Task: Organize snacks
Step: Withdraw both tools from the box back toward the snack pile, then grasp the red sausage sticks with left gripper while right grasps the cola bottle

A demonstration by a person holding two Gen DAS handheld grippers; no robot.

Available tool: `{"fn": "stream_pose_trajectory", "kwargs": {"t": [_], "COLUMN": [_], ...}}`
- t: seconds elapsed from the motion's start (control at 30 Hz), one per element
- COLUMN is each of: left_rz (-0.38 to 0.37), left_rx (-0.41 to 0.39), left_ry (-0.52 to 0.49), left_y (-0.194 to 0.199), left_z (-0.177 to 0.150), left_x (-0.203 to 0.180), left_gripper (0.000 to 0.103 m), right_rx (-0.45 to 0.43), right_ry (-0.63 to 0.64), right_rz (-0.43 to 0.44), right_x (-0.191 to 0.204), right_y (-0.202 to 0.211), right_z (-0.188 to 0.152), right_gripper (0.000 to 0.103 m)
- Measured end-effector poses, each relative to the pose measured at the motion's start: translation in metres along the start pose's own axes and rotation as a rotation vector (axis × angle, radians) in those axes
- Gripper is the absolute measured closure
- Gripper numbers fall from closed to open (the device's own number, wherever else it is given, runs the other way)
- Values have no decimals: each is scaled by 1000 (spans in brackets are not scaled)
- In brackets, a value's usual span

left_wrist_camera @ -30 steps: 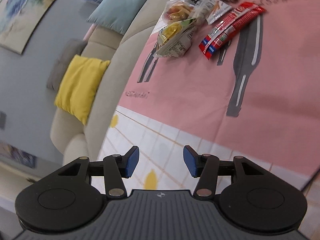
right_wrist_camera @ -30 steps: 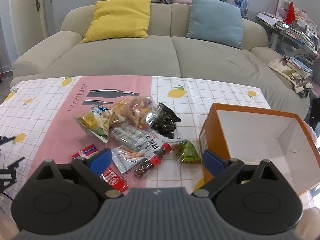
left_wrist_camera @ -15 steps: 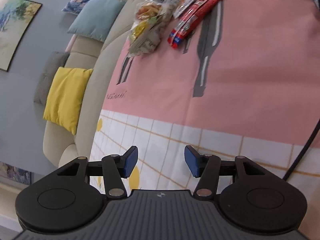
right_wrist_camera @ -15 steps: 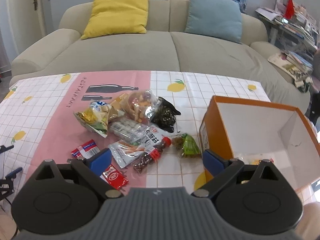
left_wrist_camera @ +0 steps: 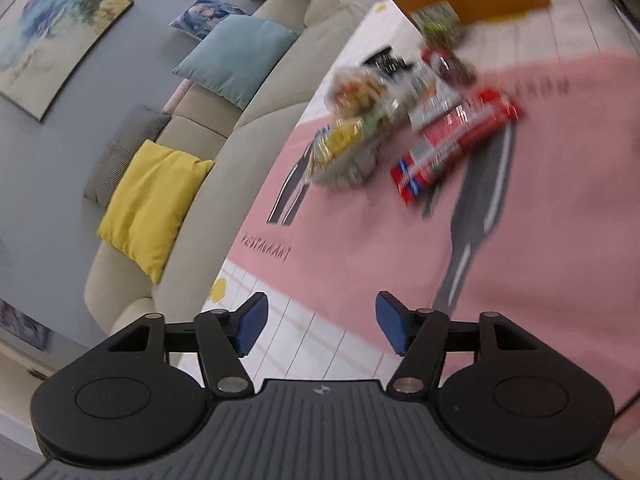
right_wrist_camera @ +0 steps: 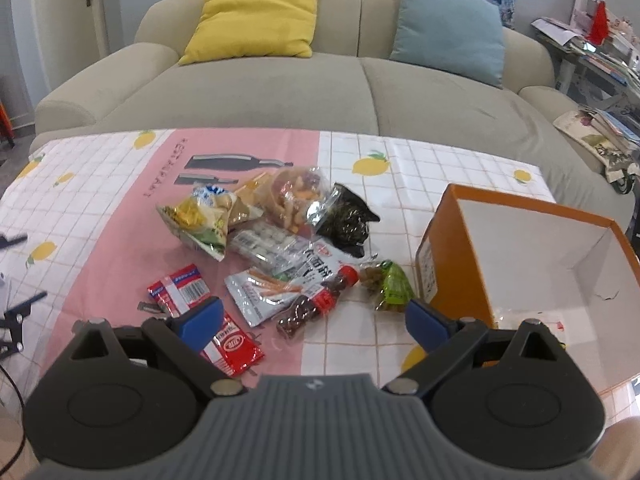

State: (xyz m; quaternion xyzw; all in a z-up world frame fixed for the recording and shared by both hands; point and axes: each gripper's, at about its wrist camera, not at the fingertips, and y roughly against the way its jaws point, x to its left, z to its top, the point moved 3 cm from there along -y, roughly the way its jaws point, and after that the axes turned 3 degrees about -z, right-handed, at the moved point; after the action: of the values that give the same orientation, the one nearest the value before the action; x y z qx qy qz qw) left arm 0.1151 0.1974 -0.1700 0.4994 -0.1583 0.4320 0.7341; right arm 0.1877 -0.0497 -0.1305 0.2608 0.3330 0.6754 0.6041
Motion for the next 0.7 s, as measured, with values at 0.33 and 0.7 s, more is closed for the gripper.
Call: {"fn": "stream_pose_trajectory", "kwargs": {"t": [0.33, 0.7], "left_rz": [-223, -556], "left_rx": [-2, 130], "left_ry": [221, 585], "left_y": [-9, -47], "left_z": [52, 93], "left_x": [9, 5], "left_gripper": [12, 15], "right_rx": [50, 122], "right_ry": [8, -15], "right_rz": [86, 127], "right_x": [4, 0], "right_y": [-33, -72], "right_z": [-9, -20], "right_gripper": [24, 40]}}
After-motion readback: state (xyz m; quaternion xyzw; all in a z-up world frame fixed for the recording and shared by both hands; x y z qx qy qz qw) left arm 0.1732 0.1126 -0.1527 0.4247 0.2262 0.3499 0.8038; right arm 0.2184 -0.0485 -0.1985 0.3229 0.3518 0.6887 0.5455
